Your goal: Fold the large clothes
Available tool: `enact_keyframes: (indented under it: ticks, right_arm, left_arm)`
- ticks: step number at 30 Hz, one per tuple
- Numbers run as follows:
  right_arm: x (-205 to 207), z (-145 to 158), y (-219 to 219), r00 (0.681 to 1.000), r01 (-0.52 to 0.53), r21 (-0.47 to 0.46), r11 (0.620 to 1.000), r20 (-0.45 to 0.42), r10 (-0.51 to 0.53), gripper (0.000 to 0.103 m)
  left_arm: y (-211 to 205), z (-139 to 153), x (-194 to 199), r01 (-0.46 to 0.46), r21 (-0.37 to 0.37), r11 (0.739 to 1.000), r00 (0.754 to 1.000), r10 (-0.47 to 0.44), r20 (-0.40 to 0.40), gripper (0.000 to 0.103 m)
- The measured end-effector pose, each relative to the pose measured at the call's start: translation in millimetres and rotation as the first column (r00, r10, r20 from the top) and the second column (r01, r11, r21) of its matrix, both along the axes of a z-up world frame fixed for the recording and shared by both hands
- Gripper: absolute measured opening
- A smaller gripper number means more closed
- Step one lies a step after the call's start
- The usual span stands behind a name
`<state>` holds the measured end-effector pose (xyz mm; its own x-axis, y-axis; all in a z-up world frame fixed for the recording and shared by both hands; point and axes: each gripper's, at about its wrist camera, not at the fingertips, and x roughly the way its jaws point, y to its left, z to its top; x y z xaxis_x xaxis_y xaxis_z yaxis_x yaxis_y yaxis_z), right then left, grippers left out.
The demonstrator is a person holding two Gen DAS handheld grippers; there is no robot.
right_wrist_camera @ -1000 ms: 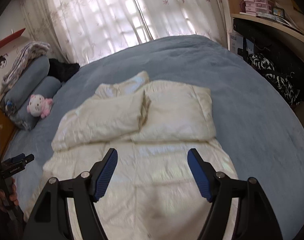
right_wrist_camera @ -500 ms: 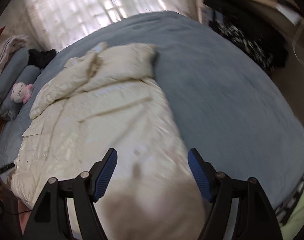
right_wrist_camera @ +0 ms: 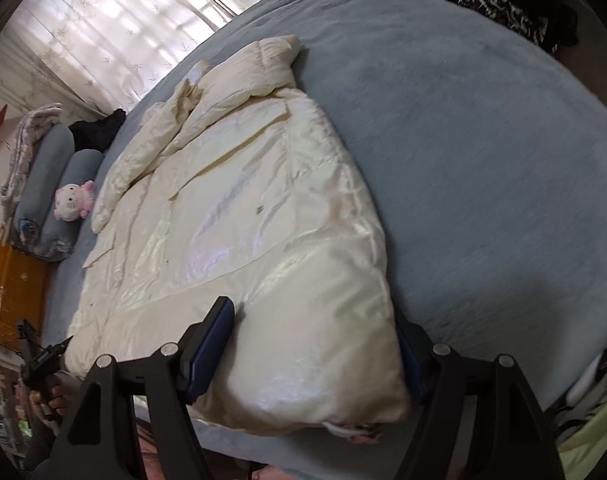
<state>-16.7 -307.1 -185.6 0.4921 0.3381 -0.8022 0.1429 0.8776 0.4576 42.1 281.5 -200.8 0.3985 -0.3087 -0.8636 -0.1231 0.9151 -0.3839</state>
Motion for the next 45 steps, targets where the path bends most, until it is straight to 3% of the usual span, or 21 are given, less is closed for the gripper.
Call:
enact_keyframes:
  ticks: [3,7,12,13,14,15,17,18,20,23,31,37,45]
  right_arm:
    - [-2.8,-1.2,3.4,1.000,-0.005,0.016,1.000,0.029,0.004,0.070]
    - [-4.5,-5.9,1.7,0.999,-0.001,0.084,0.996,0.039,-0.002,0.046]
    - [-4.8,-4.3,6.2,0.999,0.011,0.086,0.996,0.044,-0.015,0.032]
    - [-4.6,-3.4,6.9,0.999,0.011,0.080,0.997,0.046,-0.015,0.029]
    - [-4.4,-1.5,9.5,0.999,0.008,0.068,0.998,0.049,-0.011,0.028]
    - [-3.8,0.2,11.1,0.999,0.005,0.057,0.998,0.053,-0.008,0.025]
    - [-3.3,4.6,14.4,0.998,0.008,0.035,0.999,0.056,-0.010,0.022]
    - [-3.7,6.0,14.3,0.998,0.008,0.030,1.000,0.058,-0.009,0.021]
    - [-4.6,12.8,15.5,0.998,0.009,0.018,1.000,0.064,-0.010,0.019]
    - [-9.9,27.1,16.2,0.996,0.004,0.008,1.000,0.086,-0.004,0.018]
    - [-40.5,76.1,19.7,0.991,-0.060,-0.039,0.997,0.117,0.064,0.017]
    - [-73.0,109.4,18.7,0.989,-0.092,-0.049,0.995,0.114,0.097,0.017]
    - [-64.3,154.3,14.9,0.969,-0.084,0.042,0.996,0.238,0.072,0.017]
  left_arm:
    - [-0.8,-3.3,-2.3,0.000,-0.018,1.000,1.000,0.001,0.012,0.080]
    - [-4.2,-7.0,-2.7,-0.015,-0.034,0.999,1.000,0.016,0.018,0.081]
    - [-25.9,-6.9,1.2,0.031,-0.066,0.997,0.999,-0.030,0.021,0.078]
    - [-31.1,-6.0,0.7,0.041,-0.061,0.997,0.999,-0.040,0.021,0.074]
    - [-35.8,-5.6,1.2,0.045,-0.048,0.998,0.999,-0.044,0.021,0.062]
    - [-41.1,-5.1,1.5,0.044,-0.032,0.999,0.999,-0.043,0.022,0.043]
    - [-47.1,-3.0,1.5,0.029,-0.034,0.999,0.999,-0.028,0.025,0.025]
    - [-48.3,0.2,1.0,0.006,-0.036,0.999,1.000,-0.005,0.031,0.018]
    - [-50.6,6.8,-1.0,-0.021,-0.021,1.000,0.999,0.021,0.038,0.014]
    - [-53.4,18.9,-9.7,-0.033,0.018,0.999,0.998,0.032,0.054,0.012]
    - [-46.1,50.5,-46.0,-0.027,-0.002,1.000,1.000,0.027,0.015,0.011]
    - [-38.3,88.3,-73.7,-0.030,-0.112,0.993,0.999,0.032,0.016,0.011]
    - [-34.6,154.9,-50.3,-0.038,-0.219,0.975,0.985,0.074,0.158,0.011]
